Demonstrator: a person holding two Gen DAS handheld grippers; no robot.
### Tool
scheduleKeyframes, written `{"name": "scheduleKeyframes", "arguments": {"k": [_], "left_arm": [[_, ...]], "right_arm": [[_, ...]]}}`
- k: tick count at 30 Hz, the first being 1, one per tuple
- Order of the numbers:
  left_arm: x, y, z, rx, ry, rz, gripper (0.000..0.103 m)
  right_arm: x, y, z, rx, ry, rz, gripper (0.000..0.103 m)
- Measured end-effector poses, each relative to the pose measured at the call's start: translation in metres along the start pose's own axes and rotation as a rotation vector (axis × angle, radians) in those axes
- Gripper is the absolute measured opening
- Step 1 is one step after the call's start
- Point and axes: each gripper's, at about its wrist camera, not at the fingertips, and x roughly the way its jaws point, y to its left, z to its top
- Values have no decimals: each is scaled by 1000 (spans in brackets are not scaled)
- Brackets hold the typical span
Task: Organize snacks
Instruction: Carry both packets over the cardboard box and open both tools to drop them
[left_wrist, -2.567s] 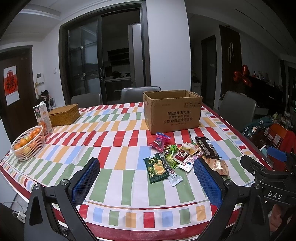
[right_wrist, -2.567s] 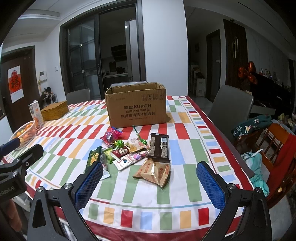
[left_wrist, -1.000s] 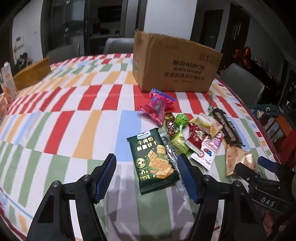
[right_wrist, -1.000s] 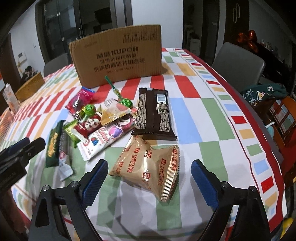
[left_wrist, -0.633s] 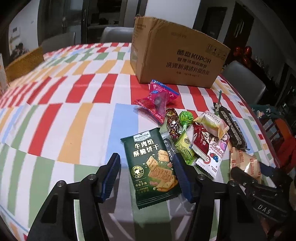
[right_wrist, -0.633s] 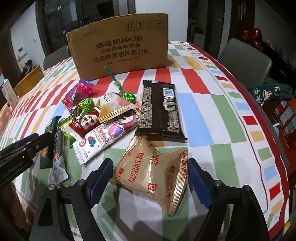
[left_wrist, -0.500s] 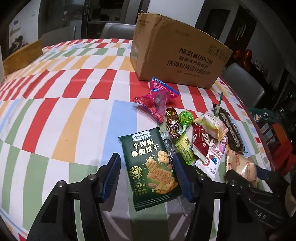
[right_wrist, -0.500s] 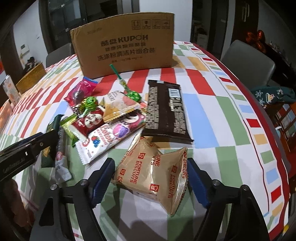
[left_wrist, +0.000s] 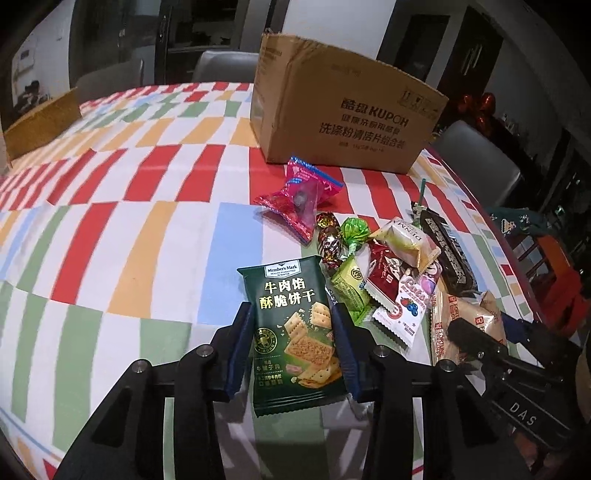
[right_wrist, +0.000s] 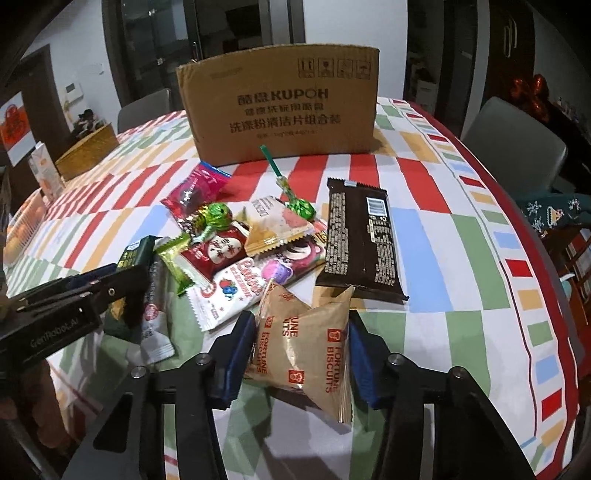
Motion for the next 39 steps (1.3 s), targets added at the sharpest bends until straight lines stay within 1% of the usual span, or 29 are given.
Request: {"name": "scheduleKeyframes", "arguments": {"k": [3,10,17,21,25,32,35,39], "left_arm": [[-12,-2,0,9,-20,8,42],[-38,-12,4,34,-66,9,42],[-64,-27,27,76,-147,6,42],[-80,-35,42,99,-208,23,42],[-97,-45,56,103,-250,37,42],[-112,-59,63,104,-279,38,42],[-114,-68,69,109,-284,26,42],[-117,-75,78,131,-307,35,42]], "right_arm": [[-6,2,0,-8,-18,12,45],[-28,3,6,-4,-78,51,44],[-53,-1,29,-6,-167,76,44],[-66,-2,46,-7,-226,95,44],[-82,-4,58,-5,-279,120,44],[-108,-11,67,-7,-347,157,44],[-117,-15,70,-10,-376,159,44],[-124,-22,79,-9,-400,158,44]]}}
